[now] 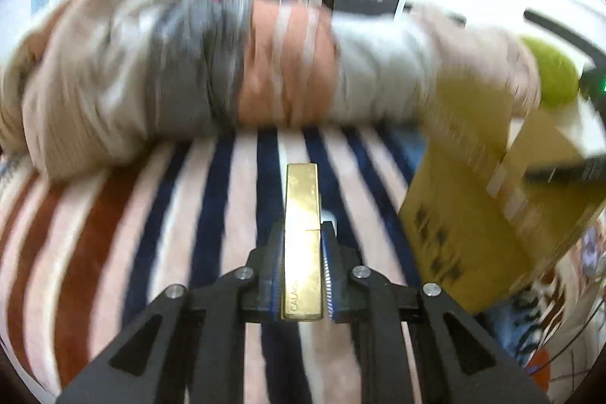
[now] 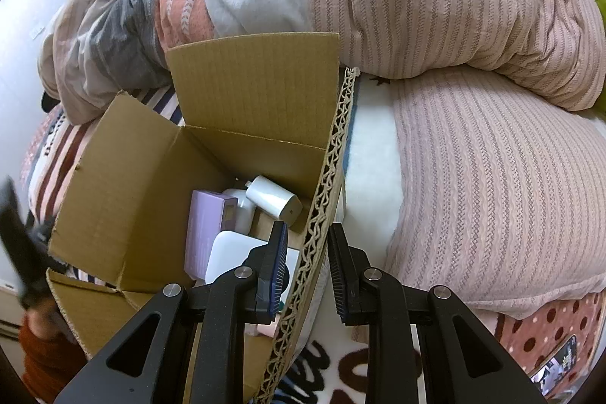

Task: Organize rigid objects
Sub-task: 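Drop the gold bar in the box with left tool while right holds box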

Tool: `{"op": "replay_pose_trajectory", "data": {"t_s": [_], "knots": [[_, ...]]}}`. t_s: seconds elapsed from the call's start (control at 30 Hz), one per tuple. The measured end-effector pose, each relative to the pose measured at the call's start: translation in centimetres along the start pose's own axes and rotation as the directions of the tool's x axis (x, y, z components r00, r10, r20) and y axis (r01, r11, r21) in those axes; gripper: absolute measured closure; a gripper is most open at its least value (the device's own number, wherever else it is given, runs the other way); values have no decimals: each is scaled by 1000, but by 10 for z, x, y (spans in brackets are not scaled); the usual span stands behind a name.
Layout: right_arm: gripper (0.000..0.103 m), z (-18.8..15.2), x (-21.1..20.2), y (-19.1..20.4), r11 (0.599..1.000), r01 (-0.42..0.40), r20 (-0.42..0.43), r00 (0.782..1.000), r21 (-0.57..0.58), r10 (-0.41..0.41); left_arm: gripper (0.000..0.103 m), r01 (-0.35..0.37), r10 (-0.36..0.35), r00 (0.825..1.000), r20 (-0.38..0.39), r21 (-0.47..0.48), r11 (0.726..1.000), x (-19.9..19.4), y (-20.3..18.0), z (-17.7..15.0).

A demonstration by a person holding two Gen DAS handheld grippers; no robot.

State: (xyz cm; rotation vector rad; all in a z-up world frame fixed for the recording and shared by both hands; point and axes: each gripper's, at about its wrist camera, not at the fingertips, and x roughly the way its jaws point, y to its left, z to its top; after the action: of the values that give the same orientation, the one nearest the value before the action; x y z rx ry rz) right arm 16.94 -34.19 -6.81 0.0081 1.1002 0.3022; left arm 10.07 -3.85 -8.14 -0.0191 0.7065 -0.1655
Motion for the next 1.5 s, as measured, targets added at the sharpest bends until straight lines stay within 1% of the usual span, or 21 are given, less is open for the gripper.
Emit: {"op": "replay_pose_trajectory", "data": {"t_s": [0.07,0.1,0.17,0.27,0.33,0.4,0.47,0.57,0.6,0.7,0.8,0.87,0.97,1.13,1.17,1.2,1.23,1.27,1.33,1.4,1.5], "knots": [[85,0,0,-1,1000,-3,1,1000,2,3,88,37,-38,997,61,19,999,-19,-9,25],[85,-1,0,-1,1000,-6,2,1000,4,6,88,52,-54,996,73,33,998,-24,-15,33],[85,-1,-1,-2,1000,-6,2,1000,4,6,88,105,-110,991,81,72,992,-31,-34,52],[85,-1,-1,-1,1000,-2,2,1000,2,2,88,191,-196,980,39,104,976,-30,-62,66],[85,-1,-1,-1,1000,-2,2,1000,3,2,88,247,-247,969,-14,125,961,-25,-83,68],[85,-1,-2,-1,1000,-4,2,1000,4,4,88,283,-276,959,-69,141,949,-14,-99,74],[85,-1,-2,-1,1000,-4,2,1000,3,4,88,296,-282,953,-112,145,944,-6,-111,75],[85,-1,-2,-1,1000,-5,3,1000,3,5,88,295,-267,942,-204,116,949,15,-123,74],[85,-1,-2,0,1000,-5,3,1000,3,5,88,284,-253,942,-221,119,952,19,-123,73],[85,-1,-2,0,1000,-6,3,1000,6,6,88,230,-186,949,-253,159,960,31,-128,67],[85,-1,-2,0,1000,-8,3,1000,7,7,88,229,-180,946,-271,162,960,37,-129,63],[85,-1,-3,0,1000,-8,3,1000,8,8,88,223,-173,949,-265,170,960,37,-129,63],[85,-1,-3,1,1000,-9,2,1000,6,9,88,229,-183,946,-267,151,962,37,-127,65],[84,0,-2,2,1000,-2,1,1000,5,2,87,223,-183,951,-248,143,964,33,-120,68],[84,0,-2,2,1000,-3,1,1000,4,3,85,221,-185,954,-234,137,966,29,-115,70],[84,0,-2,2,1000,-2,1,1000,5,2,79,219,-188,958,-219,130,967,24,-109,72],[84,0,-2,2,1000,-2,1,1000,5,2,67,214,-188,962,-197,121,969,19,-101,74],[84,0,-2,2,1000,-2,1,1000,4,2,62,208,-188,968,-169,111,972,11,-92,76],[84,0,-2,2,1000,1,1,1000,4,-1,44,188,-175,977,-124,103,977,0,-74,79],[84,0,-1,2,1000,0,1,1000,5,0,37,159,-150,984,-91,96,983,-9,-53,77],[84,1,0,3,1000,3,0,1000,4,-3,31,142,-135,988,-76,89,986,-14,-24,67]]}}
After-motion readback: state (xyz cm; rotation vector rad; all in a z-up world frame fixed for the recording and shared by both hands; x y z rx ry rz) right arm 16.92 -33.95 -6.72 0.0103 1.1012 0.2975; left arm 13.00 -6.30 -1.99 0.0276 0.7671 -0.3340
